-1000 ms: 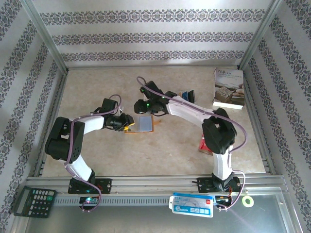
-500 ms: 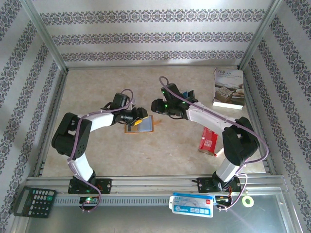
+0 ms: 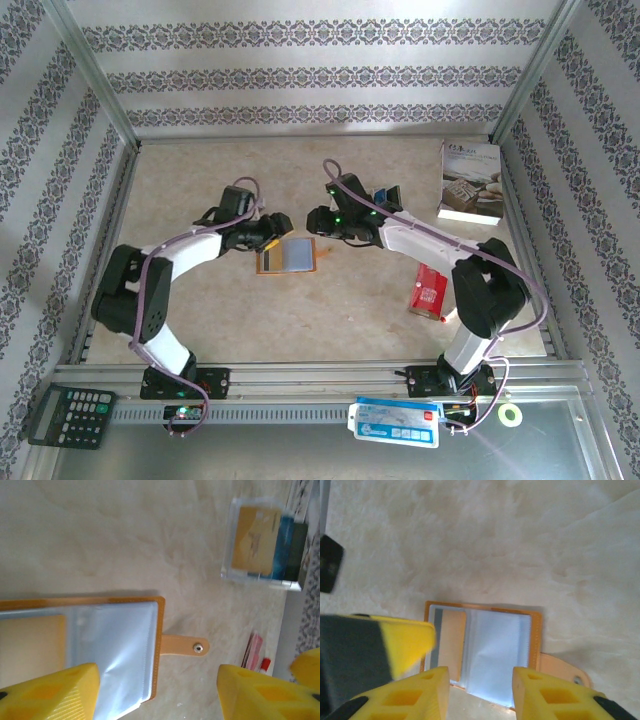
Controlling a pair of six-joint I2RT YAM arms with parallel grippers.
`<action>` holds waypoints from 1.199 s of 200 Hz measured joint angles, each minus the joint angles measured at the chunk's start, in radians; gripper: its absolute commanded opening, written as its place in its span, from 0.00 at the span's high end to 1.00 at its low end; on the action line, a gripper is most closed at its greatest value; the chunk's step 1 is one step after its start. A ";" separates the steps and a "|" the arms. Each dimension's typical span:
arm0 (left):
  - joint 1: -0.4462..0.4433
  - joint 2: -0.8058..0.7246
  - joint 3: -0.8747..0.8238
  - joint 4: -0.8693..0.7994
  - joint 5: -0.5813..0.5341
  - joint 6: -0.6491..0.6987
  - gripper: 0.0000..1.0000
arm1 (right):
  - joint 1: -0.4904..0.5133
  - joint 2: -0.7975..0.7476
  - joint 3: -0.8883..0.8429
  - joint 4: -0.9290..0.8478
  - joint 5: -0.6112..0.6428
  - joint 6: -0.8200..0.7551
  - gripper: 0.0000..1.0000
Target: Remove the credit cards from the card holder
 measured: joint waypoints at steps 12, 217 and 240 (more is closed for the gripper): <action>0.038 -0.040 -0.037 0.001 -0.018 -0.004 0.44 | 0.021 0.039 0.020 0.011 -0.024 0.003 0.67; 0.093 0.065 -0.135 0.023 0.021 0.003 0.83 | 0.100 0.420 0.259 -0.094 -0.070 0.075 0.87; 0.094 0.066 -0.135 0.023 0.024 0.009 0.83 | 0.088 0.410 0.227 -0.071 -0.069 0.072 0.86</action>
